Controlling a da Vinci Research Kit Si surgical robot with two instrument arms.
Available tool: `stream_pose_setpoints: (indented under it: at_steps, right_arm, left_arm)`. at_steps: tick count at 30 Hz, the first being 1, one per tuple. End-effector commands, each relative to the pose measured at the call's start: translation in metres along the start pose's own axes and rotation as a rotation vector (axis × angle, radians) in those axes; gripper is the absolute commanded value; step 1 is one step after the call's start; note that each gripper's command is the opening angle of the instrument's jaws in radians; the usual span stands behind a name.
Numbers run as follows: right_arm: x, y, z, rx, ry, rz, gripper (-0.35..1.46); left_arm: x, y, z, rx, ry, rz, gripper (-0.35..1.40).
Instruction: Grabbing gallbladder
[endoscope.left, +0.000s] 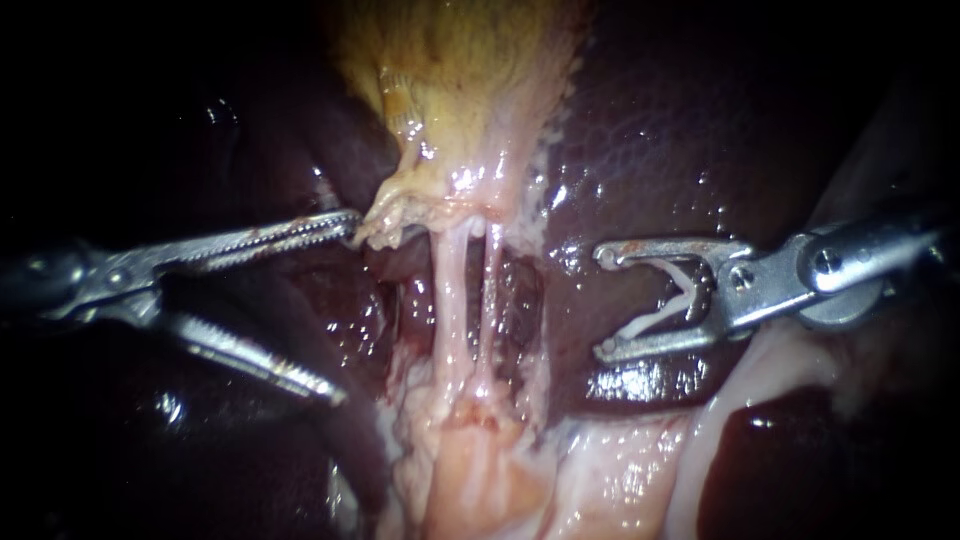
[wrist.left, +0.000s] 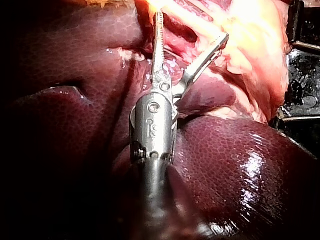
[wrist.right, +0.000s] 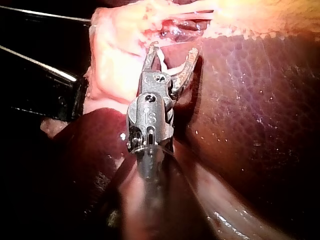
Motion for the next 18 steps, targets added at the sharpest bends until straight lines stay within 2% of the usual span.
stream_pose_setpoints:
  at_steps: [1, 7, 10, 14, 18]
  right_arm:
    - [0.0000, 0.0000, 0.0000, 0.000, 0.000, 0.000, 0.50]
    - [0.0000, 0.0000, 0.0000, 0.000, 0.000, 0.000, 0.50]
    - [0.0000, 0.0000, 0.0000, 0.000, 0.000, 0.000, 0.50]
    - [0.0000, 0.0000, 0.0000, 0.000, 0.000, 0.000, 0.50]
    - [0.0000, 0.0000, 0.0000, 0.000, 0.000, 0.000, 0.50]
  left_arm:
    - [0.0001, 0.0000, 0.0000, 0.000, 0.000, 0.000, 0.93]
    - [0.0012, -0.0008, -0.0002, -0.002, 0.000, -0.008, 0.91]
    - [0.0021, -0.0016, -0.0004, 0.031, -0.005, -0.015, 0.88]
    - [0.0028, -0.0031, -0.0006, 0.100, -0.016, -0.042, 0.79]
    - [0.0023, -0.0047, -0.0004, 0.121, -0.018, -0.058, 0.72]
